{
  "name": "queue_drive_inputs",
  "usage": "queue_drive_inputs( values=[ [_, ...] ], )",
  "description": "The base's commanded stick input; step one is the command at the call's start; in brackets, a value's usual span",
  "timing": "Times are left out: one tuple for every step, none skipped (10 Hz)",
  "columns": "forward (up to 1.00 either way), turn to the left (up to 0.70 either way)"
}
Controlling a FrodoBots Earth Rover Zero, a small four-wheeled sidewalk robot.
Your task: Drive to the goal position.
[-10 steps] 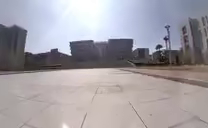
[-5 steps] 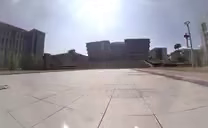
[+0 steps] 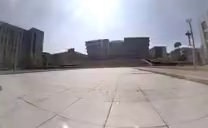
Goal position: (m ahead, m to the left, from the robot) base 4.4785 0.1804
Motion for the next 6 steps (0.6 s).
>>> queue_drive_inputs(
  values=[
    [0.64,0.02],
    [0.64,0.02],
    [0.64,0.02],
    [0.64,0.02],
    [0.64,0.02],
    [0.64,0.02]
  ],
)
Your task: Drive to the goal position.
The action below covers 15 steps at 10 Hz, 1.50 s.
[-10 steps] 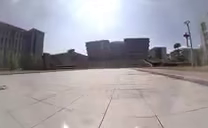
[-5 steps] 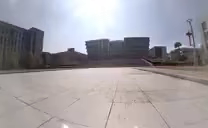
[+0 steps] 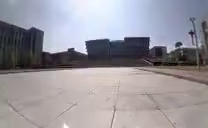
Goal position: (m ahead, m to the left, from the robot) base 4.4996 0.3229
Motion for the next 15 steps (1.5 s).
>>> queue_drive_inputs(
  values=[
    [0.64,0.02],
    [0.64,0.02],
    [0.64,0.02],
    [0.64,0.02],
    [0.64,0.02],
    [0.64,0.02],
    [0.64,0.02],
    [0.64,0.02],
    [0.64,0.02],
    [0.64,0.02],
    [0.64,0.02],
    [0.64,0.02],
    [0.64,0.02],
    [0.64,0.02],
    [0.64,0.02]
  ],
)
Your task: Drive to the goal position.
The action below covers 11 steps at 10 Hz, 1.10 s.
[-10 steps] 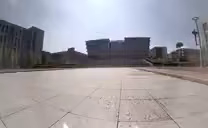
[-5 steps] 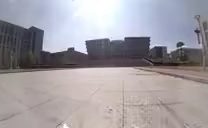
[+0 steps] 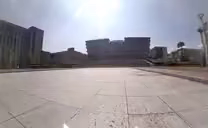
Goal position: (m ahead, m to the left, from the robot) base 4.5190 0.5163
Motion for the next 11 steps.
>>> queue_drive_inputs(
  values=[
    [0.64,0.02],
    [0.64,0.02],
    [0.64,0.02],
    [0.64,0.02],
    [0.64,0.02],
    [0.64,0.02],
    [0.64,0.02],
    [0.64,0.02],
    [0.64,0.02],
    [0.64,0.02],
    [0.64,0.02]
  ],
)
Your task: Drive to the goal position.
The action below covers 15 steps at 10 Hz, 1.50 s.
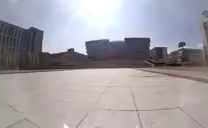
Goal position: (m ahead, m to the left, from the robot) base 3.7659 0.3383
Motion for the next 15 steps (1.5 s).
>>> queue_drive_inputs(
  values=[
    [0.64,0.02],
    [0.64,0.02],
    [0.64,0.02],
    [0.64,0.02],
    [0.64,0.02],
    [0.64,0.02],
    [0.64,0.02],
    [0.64,0.02],
    [0.64,0.02],
    [0.64,0.02],
    [0.64,0.02],
    [0.64,0.02],
    [0.64,0.02],
    [0.64,0.02],
    [0.64,0.02]
  ],
)
